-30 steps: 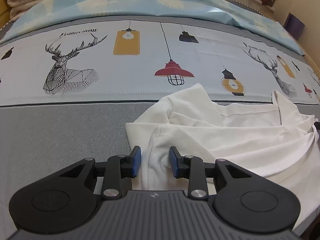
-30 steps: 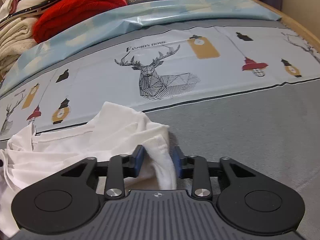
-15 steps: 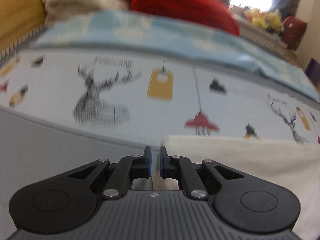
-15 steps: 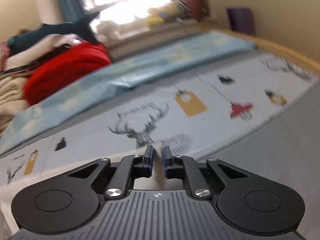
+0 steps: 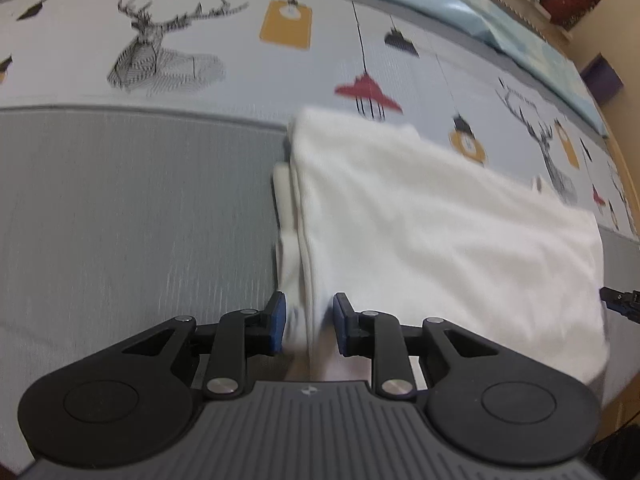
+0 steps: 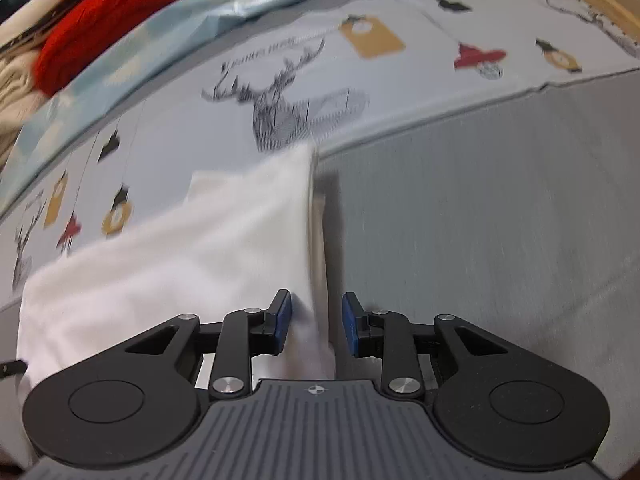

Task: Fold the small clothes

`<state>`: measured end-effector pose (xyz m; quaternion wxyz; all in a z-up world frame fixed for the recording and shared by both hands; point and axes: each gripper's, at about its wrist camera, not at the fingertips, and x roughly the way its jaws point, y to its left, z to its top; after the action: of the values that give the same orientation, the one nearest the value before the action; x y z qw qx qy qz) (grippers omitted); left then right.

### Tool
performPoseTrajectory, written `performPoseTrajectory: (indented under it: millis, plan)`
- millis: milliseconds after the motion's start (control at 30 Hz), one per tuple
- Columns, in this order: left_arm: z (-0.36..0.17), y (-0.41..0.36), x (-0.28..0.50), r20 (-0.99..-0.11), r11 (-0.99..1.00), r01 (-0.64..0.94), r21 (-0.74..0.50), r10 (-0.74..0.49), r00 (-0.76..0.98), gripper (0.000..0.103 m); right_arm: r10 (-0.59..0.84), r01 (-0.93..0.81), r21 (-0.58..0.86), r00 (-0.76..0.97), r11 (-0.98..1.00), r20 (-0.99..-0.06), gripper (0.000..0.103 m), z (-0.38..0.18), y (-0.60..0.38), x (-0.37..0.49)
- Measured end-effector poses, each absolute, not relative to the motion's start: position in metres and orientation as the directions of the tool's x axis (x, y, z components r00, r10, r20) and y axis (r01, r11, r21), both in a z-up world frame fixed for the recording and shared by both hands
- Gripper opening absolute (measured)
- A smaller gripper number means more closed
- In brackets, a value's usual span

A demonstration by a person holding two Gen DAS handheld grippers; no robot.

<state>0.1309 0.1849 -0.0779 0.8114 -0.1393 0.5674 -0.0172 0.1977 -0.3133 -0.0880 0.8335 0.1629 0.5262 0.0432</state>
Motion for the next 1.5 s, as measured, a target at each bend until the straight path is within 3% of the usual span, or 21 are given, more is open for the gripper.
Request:
performPoseTrajectory:
  millis: [300,333,367,400,433,567,700,800,900,967,1067,1333,1500]
  plan:
    - [-0.083,0.171,0.091,-0.957,0.982,-0.029,-0.188,-0.176,0.229,0.027,0.247,-0.004,0.258,0.306,0.966,-0.92,0.033,-0.088,-0.305,0.158]
    - [-0.084,0.168,0.087,-0.963,0.986,-0.002,-0.169,-0.165,0.211,0.023,0.236,-0.013,0.243,0.279,0.97,-0.931,0.033,-0.09,-0.303,0.153]
    - [-0.084,0.166,0.084,-0.967,0.988,0.018,-0.155,-0.156,0.203,0.007,0.229,-0.017,0.232,0.257,0.973,-0.939,0.033,-0.092,-0.303,0.15]
    - [-0.081,0.166,0.081,-0.966,0.988,0.034,-0.15,-0.154,0.206,0.004,0.222,-0.024,0.223,0.238,0.974,-0.945,0.027,-0.093,-0.302,0.147]
    - [-0.076,0.169,0.078,-0.962,0.987,0.034,-0.157,-0.161,0.221,0.004,0.218,-0.032,0.217,0.234,0.976,-0.947,0.004,-0.092,-0.302,0.144]
    - [-0.061,0.182,0.067,-0.948,0.979,0.0,-0.203,-0.197,0.251,0.004,0.27,-0.005,0.284,0.328,0.959,-0.905,0.003,-0.068,-0.316,0.138]
    - [-0.077,0.17,0.059,-0.982,0.989,0.073,-0.128,-0.137,0.132,0.004,0.249,0.026,0.268,0.29,0.963,-0.924,0.003,-0.074,-0.323,0.136]
    - [-0.075,0.167,0.057,-0.984,0.991,0.092,-0.099,-0.111,0.14,0.007,0.209,-0.051,0.202,0.212,0.978,-0.955,0.005,-0.085,-0.308,0.133]
    - [-0.06,0.181,0.062,-0.958,0.989,0.016,-0.148,-0.147,0.245,0.03,0.115,-0.102,0.095,0.218,0.99,-0.969,0.012,-0.084,-0.299,0.126]
    - [-0.054,0.191,0.065,-0.939,0.981,-0.045,-0.19,-0.168,0.301,0.037,0.112,-0.112,0.085,0.27,0.99,-0.956,0.013,-0.076,-0.297,0.126]
    - [-0.058,0.199,0.07,-0.914,0.955,-0.122,-0.27,-0.214,0.345,0.047,0.089,-0.082,0.064,0.355,0.995,-0.931,0.022,-0.064,-0.299,0.128]
    - [-0.085,0.197,0.095,-0.905,0.919,-0.19,-0.346,-0.273,0.326,0.05,0.079,0.092,0.134,0.445,0.987,-0.892,0.023,-0.053,-0.33,0.139]
    - [-0.104,0.192,0.12,-0.916,0.915,-0.205,-0.347,-0.283,0.286,0.05,0.073,0.107,0.135,0.45,0.985,-0.89,0.023,-0.052,-0.337,0.152]
